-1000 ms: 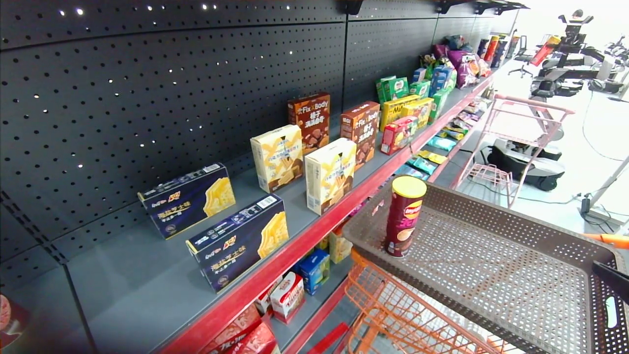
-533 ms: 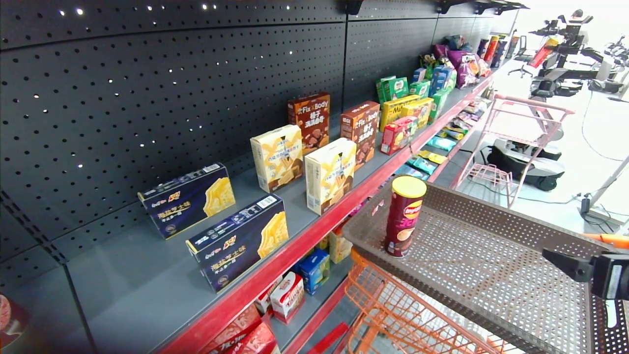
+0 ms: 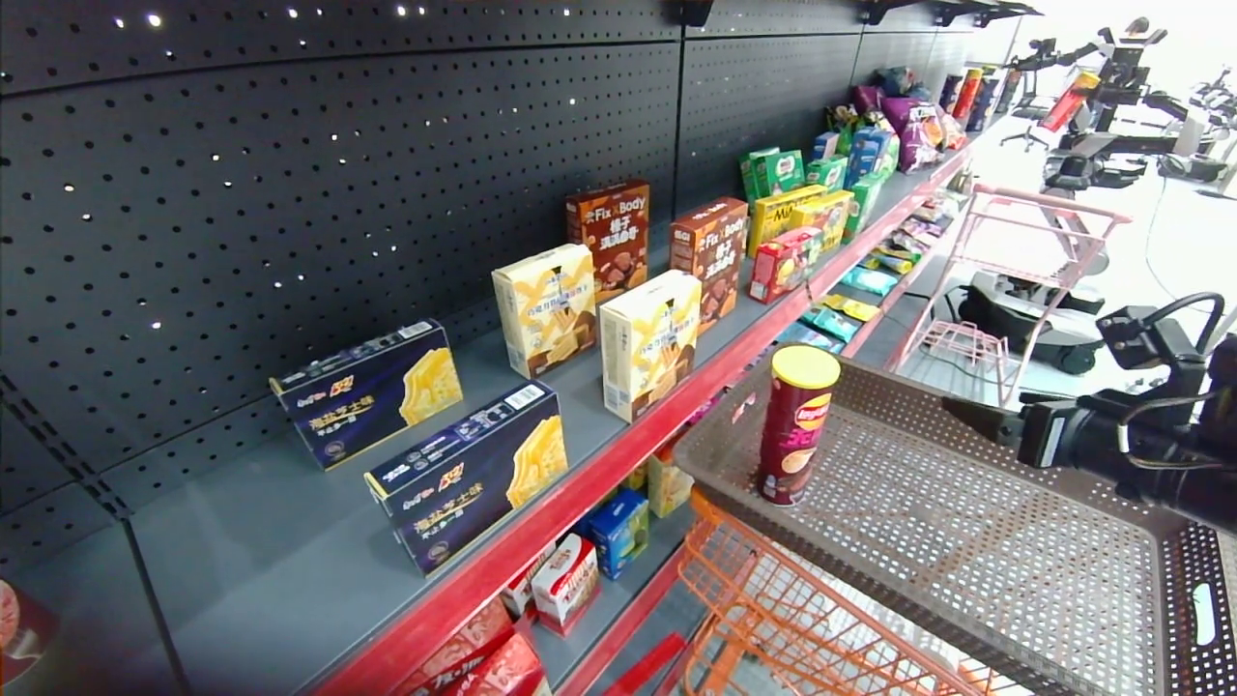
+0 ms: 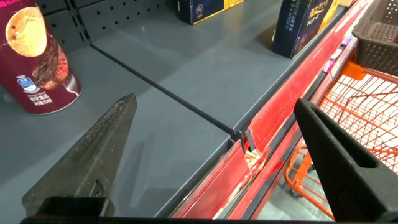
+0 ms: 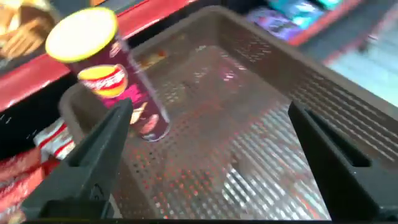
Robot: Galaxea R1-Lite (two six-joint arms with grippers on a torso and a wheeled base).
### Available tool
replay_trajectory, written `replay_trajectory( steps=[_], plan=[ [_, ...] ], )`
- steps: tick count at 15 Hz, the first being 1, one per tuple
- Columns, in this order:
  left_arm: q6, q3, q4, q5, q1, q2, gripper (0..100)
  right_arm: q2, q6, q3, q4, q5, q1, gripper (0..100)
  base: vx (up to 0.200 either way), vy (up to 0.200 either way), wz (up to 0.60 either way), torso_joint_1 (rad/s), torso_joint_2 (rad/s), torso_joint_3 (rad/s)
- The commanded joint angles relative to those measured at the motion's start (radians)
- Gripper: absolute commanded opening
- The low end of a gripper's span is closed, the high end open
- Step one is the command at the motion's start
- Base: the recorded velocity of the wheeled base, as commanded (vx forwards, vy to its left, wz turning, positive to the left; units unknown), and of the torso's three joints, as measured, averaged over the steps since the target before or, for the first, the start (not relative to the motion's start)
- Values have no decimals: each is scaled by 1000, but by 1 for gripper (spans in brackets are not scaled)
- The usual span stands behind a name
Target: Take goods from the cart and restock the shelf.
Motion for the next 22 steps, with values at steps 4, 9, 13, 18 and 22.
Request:
replay_trajectory(
  steps=[4,9,13,18,22],
  plan=[
    [0,0,0,0,0,1,100,210,-64,0,-175,138,42,100,0,0,0,0,0,0],
    [0,0,0,0,0,1,100,210,-64,151,-252,261,102,100,0,0,0,0,0,0],
    [0,0,0,0,0,1,100,273,-58,169,-414,393,109,100,0,0,0,0,0,0],
    [0,0,0,0,0,1,100,337,-69,157,-449,409,115,100,0,0,0,0,0,0],
    [0,0,0,0,0,1,100,409,-81,100,-469,347,125,100,0,0,0,0,0,0]
  ],
)
